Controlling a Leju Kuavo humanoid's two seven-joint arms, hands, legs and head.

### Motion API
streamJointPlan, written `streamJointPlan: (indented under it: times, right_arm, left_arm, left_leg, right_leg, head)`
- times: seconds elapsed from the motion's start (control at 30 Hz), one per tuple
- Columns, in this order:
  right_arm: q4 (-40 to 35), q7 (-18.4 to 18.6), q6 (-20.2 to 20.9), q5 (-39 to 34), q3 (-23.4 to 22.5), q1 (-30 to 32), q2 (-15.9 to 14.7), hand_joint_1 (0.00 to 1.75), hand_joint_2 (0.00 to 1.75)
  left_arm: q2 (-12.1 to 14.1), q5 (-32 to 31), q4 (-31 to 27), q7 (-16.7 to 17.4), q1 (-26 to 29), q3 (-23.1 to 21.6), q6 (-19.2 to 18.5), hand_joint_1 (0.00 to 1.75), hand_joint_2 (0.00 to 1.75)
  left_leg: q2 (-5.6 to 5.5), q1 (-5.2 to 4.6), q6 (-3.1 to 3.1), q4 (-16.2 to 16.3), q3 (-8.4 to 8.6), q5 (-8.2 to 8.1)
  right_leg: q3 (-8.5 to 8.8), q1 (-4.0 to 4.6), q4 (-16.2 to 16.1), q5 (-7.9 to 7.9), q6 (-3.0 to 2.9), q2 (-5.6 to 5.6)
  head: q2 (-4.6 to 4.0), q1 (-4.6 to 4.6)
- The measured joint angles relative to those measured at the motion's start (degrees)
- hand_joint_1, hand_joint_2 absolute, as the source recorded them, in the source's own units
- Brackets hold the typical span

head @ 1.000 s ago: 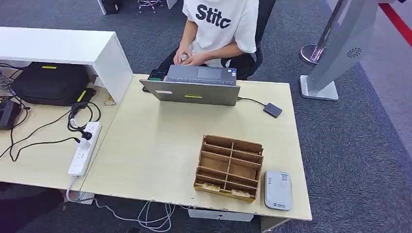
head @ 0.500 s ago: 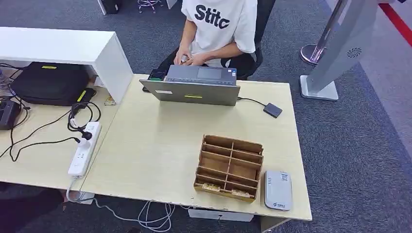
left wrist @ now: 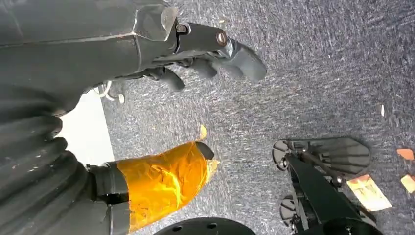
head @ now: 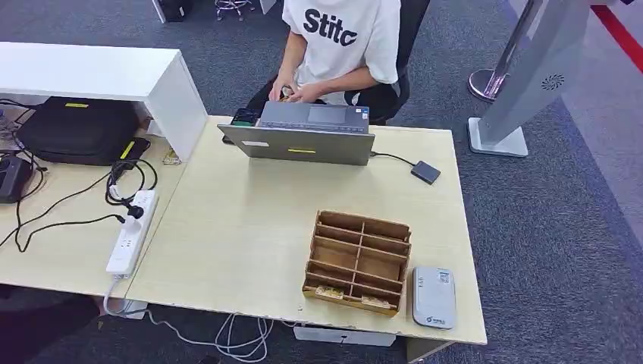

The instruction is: Pass the card to the sensor for recognition and then transmit it.

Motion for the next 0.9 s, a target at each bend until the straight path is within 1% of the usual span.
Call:
streamJointPlan:
  times: [0.07,0.1,0.13,0.53,0.9]
  right_arm:
    - [0.0,0.0,-0.2,0.2,0.0,0.0,0.0,0.0,1.75]
    - [0.0,0.0,-0.3,0.4,0.0,0.0,0.0,0.0,1.75]
    - [0.0,0.0,-0.4,0.5,0.0,0.0,0.0,0.0,1.75]
    - [0.0,0.2,-1.5,1.2,-0.3,0.0,0.0,0.0,1.75]
    - [0.0,0.2,-1.3,1.7,-0.3,0.0,0.0,0.0,1.75]
  left_arm:
    - [0.0,0.0,0.0,0.0,0.0,0.0,0.0,1.38,1.75]
    - [0.0,0.0,0.0,0.0,0.0,0.0,0.0,0.24,1.75]
    - [0.0,0.0,0.0,0.0,0.0,0.0,0.0,0.0,1.75]
    - [0.0,0.0,0.0,0.1,0.0,0.0,0.7,0.0,1.75]
    - [0.0,0.0,0.0,0.1,0.0,0.1,0.9,0.0,1.75]
  left_leg:
    - [0.0,0.0,0.0,0.0,0.0,0.0]
    - [0.0,0.0,0.0,0.0,0.0,0.0]
    - [0.0,0.0,0.0,0.0,0.0,0.0]
    - [0.0,0.0,0.0,0.0,0.0,0.0]
    - [0.0,0.0,0.0,0.0,0.0,0.0]
  right_leg:
    - [0.0,0.0,0.0,0.0,0.0,0.0]
    - [0.0,0.0,0.0,0.0,0.0,0.0]
    - [0.0,0.0,0.0,0.0,0.0,0.0]
    - [0.0,0.0,0.0,0.0,0.0,0.0]
    - [0.0,0.0,0.0,0.0,0.0,0.0]
  head:
    - [0.0,0.0]
    - [0.0,0.0]
    - [0.0,0.0]
    - [0.0,0.0]
    - [0.0,0.0]
